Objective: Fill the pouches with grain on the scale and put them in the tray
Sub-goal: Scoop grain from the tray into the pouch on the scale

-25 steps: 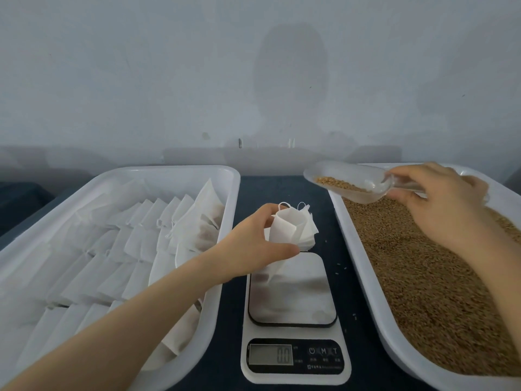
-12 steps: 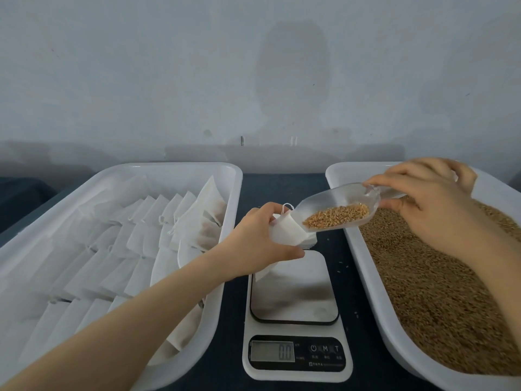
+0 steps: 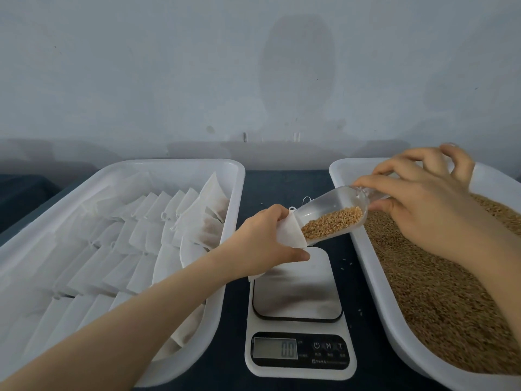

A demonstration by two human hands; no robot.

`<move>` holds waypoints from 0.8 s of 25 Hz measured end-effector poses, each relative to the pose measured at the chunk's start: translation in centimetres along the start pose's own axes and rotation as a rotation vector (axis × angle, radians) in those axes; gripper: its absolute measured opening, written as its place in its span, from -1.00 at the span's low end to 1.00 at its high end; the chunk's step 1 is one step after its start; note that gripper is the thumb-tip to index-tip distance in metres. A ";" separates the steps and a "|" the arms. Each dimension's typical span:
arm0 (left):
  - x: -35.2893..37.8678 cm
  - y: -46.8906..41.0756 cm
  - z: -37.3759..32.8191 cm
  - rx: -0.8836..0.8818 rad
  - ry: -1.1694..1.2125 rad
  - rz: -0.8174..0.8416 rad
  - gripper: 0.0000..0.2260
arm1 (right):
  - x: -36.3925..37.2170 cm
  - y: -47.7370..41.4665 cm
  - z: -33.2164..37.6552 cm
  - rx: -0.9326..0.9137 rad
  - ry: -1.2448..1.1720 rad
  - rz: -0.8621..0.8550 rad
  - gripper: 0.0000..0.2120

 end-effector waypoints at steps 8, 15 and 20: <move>0.2 0.0 -0.2 0.026 -0.046 -0.008 -0.57 | -1.1 -0.2 0.9 -0.043 0.080 -0.057 -0.78; 0.3 0.1 -0.1 0.003 -0.049 -0.025 -0.51 | -1.8 -0.5 1.4 -0.064 0.121 -0.081 -0.74; 0.5 0.3 -0.4 0.026 -0.097 0.000 -0.51 | -2.5 -0.9 1.8 -0.108 0.138 -0.083 -0.74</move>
Point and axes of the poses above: each hand's wrist, its own y-axis away from the middle knuckle, its own x-axis out of the palm, z = x × y, the point moved 4 cm from there along -y, towards the middle knuckle, and after that the axes turned 14 degrees about y, right-handed, at the moved point
